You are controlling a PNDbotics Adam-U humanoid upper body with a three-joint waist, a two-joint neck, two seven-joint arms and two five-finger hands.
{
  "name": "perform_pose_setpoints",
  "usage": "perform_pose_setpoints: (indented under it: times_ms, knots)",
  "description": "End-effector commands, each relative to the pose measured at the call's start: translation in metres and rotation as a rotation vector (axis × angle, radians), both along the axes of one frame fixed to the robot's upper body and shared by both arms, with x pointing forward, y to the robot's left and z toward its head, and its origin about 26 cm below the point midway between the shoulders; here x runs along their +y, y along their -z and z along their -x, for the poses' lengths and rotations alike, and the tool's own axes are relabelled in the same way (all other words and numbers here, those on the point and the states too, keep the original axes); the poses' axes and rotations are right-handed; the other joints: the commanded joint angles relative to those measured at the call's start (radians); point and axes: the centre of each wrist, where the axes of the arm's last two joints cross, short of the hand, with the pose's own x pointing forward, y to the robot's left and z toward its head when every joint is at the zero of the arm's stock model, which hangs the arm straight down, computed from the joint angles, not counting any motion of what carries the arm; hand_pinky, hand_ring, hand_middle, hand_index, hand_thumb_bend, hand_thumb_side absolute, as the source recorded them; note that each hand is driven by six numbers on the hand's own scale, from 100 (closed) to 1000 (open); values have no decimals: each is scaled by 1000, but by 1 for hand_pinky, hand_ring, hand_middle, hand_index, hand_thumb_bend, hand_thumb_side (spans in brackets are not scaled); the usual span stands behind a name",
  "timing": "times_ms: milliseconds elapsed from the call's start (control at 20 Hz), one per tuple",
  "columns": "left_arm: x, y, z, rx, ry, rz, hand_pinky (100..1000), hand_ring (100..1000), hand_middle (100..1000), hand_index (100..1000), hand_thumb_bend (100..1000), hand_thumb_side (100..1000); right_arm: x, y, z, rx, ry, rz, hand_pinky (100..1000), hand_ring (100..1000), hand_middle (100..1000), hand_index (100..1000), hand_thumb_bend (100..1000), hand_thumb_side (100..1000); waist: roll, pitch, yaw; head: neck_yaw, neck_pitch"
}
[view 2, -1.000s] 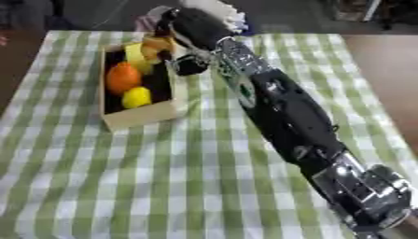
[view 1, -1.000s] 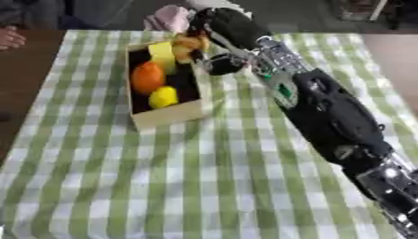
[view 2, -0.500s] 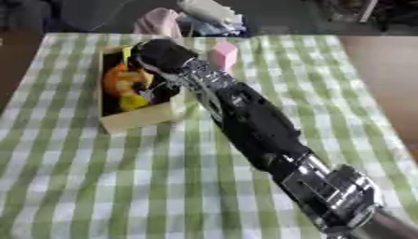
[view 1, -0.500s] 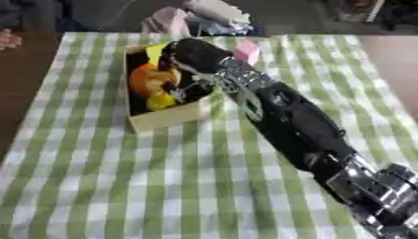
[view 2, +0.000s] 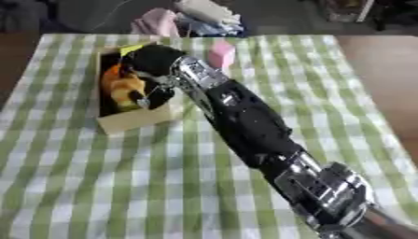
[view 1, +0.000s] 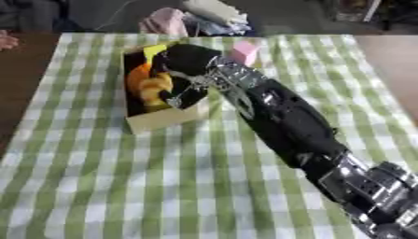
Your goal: Pick up objects on the table and place them in the box.
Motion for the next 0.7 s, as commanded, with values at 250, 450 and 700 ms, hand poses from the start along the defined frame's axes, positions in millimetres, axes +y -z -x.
perform_pose_setpoints:
  times_ms: [250, 450, 700]
  knots:
    - [2, -8, 1, -27, -1, -17, 715, 540, 704, 829, 353, 758, -9, -32, -6, -34, 56, 152, 934, 919, 891, 1000, 100, 513, 5, -27, -2, -7, -4]
    - [3, -7, 1, -25, -3, -19, 715, 540, 704, 829, 358, 760, -17, -40, -10, 6, 86, 190, 963, 979, 974, 1000, 100, 623, 0, -29, -4, -8, -5]
    - [4, -7, 1, -24, -3, -25, 715, 539, 703, 829, 365, 761, -31, -44, -16, 101, 126, 187, 967, 992, 1000, 1000, 100, 695, -7, -32, -9, -7, -8]
